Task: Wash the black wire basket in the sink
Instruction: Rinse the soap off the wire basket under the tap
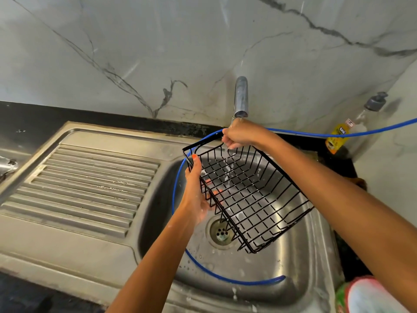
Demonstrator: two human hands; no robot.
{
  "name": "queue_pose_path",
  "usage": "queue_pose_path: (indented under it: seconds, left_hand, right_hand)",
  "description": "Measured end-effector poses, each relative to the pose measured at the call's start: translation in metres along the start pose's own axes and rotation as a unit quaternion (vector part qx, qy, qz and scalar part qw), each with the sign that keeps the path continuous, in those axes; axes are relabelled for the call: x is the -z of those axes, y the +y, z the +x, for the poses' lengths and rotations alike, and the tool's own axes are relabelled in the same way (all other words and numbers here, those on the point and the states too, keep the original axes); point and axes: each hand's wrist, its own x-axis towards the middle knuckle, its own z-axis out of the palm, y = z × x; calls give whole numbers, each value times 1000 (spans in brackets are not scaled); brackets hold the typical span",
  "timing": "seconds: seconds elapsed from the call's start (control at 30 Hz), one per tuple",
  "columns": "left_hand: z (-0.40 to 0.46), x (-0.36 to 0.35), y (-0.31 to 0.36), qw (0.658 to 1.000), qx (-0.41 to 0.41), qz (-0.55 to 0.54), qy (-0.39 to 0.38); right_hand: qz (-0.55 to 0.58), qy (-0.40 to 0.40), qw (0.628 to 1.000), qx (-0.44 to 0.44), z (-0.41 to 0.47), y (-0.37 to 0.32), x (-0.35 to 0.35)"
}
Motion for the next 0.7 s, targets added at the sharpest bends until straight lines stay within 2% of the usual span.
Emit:
queue_pose_path:
  seconds: [0.37, 0.53, 0.63, 0.7]
  left_hand:
    - [-10, 7, 2, 999, -20, -18, -17]
    - [-10, 6, 2, 998, -29, -41, -27]
    - [-12, 1, 4, 998, -21, -40, -32]
    - [-11, -3, 4, 999, -14, -33, -25]
  right_hand:
    - [-12, -4, 1000, 11, -2, -7, -4]
    - [-40, 19, 999, 20, -2, -5, -1]
    - [-35, 19, 999, 18, 0, -3, 1]
    - [12, -3, 1000, 9, -1, -2, 2]
